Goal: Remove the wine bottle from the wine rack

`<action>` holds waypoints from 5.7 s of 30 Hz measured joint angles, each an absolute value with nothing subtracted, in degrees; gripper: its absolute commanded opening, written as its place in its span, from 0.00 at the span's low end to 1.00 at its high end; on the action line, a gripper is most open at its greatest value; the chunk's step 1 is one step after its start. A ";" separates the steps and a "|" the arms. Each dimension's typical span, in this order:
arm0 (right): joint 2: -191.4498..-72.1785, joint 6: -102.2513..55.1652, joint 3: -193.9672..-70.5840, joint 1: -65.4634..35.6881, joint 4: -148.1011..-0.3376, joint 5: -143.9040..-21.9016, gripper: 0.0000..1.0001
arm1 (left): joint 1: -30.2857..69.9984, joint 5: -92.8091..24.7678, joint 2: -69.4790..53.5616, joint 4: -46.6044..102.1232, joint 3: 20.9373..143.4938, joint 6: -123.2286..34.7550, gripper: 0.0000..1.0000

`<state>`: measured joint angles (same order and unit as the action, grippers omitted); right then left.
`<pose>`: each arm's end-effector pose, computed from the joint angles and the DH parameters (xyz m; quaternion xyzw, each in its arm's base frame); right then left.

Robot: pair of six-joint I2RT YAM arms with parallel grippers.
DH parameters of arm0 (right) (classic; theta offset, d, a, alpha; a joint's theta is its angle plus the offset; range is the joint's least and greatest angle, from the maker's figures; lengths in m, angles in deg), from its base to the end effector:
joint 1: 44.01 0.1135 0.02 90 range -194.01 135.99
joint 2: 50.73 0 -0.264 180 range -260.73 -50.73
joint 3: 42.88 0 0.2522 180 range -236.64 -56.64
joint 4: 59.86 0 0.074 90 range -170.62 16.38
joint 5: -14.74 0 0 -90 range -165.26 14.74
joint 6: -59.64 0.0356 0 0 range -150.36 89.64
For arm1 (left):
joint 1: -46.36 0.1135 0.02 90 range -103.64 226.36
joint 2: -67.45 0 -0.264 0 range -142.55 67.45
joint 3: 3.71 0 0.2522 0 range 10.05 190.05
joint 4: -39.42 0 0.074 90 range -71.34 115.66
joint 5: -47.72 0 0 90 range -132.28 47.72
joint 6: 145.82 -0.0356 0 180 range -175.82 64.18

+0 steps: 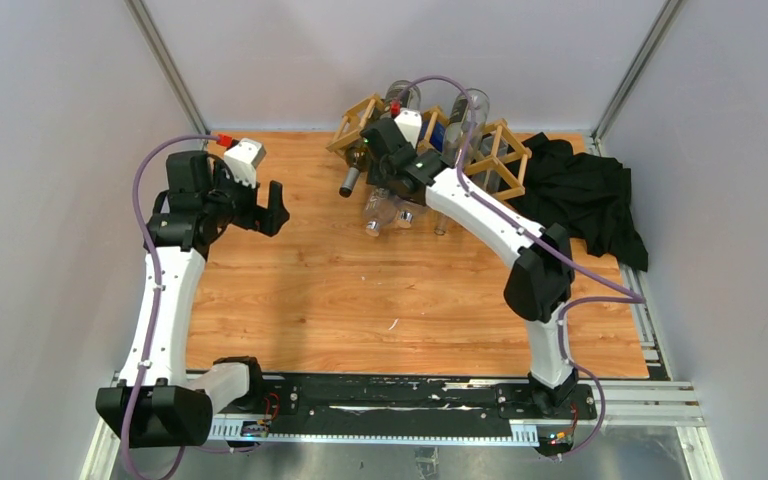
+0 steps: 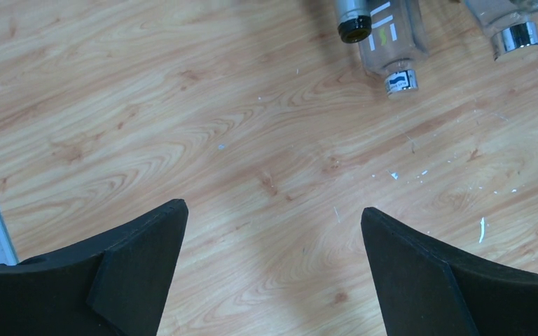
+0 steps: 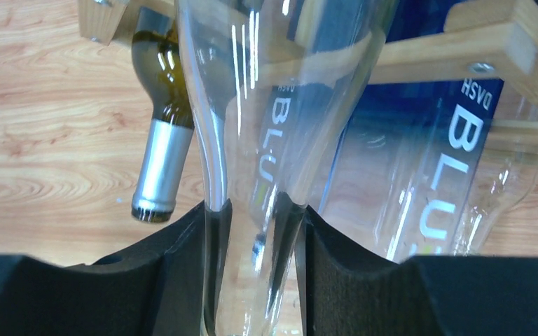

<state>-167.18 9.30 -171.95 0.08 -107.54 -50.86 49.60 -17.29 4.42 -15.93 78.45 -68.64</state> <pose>0.3484 0.3170 0.3438 0.0639 0.8703 0.1613 0.4609 0.2248 -0.0023 0.3686 0.1702 0.8595 -0.1294 0.4642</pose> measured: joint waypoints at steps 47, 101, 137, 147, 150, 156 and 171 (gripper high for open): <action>-132.88 20.73 -136.91 -10.65 -94.20 -87.56 0.00 | 39.07 -17.05 7.50 -7.86 75.56 -86.08 1.00; -140.90 4.27 -151.10 15.12 -113.61 -101.96 0.00 | 30.43 -11.28 36.33 -7.56 49.55 -143.01 1.00; -140.77 -7.55 -153.19 19.51 -119.97 -97.06 0.00 | 29.78 -12.65 34.83 -7.03 47.61 -140.65 1.00; -139.96 -9.10 -153.15 19.77 -121.04 -96.43 0.00 | 29.78 -12.55 35.94 -6.59 47.28 -138.93 0.32; -140.05 -9.36 -153.54 19.77 -121.65 -95.67 0.24 | 29.76 -12.46 35.09 -6.29 47.65 -138.82 0.00; -139.57 -11.35 -153.70 19.82 -120.63 -94.88 0.68 | 29.78 -13.57 35.68 -1.41 46.32 -134.80 0.00; -132.62 -13.45 -159.18 15.86 -117.37 -93.20 0.93 | 29.78 -17.16 40.88 15.37 36.26 -122.53 0.00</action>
